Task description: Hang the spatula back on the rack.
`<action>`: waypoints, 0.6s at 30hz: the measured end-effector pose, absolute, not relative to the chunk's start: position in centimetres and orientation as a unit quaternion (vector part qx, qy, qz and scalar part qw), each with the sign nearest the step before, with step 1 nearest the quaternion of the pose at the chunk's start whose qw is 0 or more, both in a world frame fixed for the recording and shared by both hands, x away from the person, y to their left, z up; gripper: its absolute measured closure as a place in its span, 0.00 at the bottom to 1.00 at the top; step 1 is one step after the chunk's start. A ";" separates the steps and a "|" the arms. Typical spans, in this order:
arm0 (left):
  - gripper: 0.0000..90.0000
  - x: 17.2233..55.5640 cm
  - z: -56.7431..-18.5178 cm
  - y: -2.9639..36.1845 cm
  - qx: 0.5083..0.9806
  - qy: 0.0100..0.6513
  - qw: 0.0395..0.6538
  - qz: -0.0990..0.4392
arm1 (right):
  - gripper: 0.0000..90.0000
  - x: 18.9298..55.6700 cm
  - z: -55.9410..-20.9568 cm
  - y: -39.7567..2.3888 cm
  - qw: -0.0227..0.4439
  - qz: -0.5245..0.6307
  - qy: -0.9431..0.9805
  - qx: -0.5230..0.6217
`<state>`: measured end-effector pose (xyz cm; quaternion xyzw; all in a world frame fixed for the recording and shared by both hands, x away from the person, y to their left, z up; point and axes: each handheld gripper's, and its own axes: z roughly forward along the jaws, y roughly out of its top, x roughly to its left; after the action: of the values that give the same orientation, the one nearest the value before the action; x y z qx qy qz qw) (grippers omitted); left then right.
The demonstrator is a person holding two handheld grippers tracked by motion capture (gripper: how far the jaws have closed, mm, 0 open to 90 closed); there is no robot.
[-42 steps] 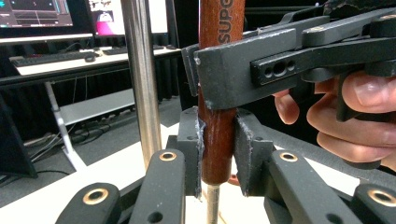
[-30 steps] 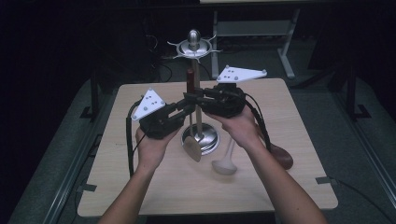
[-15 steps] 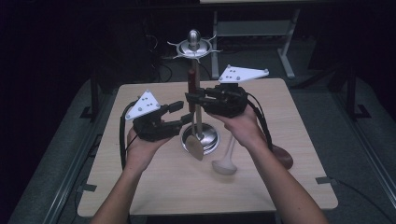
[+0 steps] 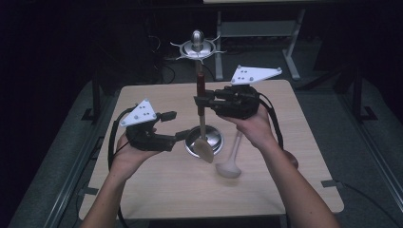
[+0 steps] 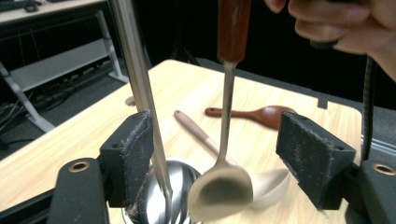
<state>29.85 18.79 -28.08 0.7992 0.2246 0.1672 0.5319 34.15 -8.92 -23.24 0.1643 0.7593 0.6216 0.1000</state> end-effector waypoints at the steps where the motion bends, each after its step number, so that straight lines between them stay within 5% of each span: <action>1: 0.29 29.8 -28.2 19.0 0.803 0.224 0.528 0.165 | 0.81 34.2 -23.2 -9.0 0.098 0.622 0.760 0.160; 18: 0.26 30.1 -32.2 22.1 0.820 0.236 0.503 0.138 | 0.81 35.1 -22.4 -11.3 0.045 0.635 0.765 0.095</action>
<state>30.06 22.11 -32.17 0.8198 0.2362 0.1375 0.5032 35.10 -11.26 -22.38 0.0949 0.7654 0.6349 0.0450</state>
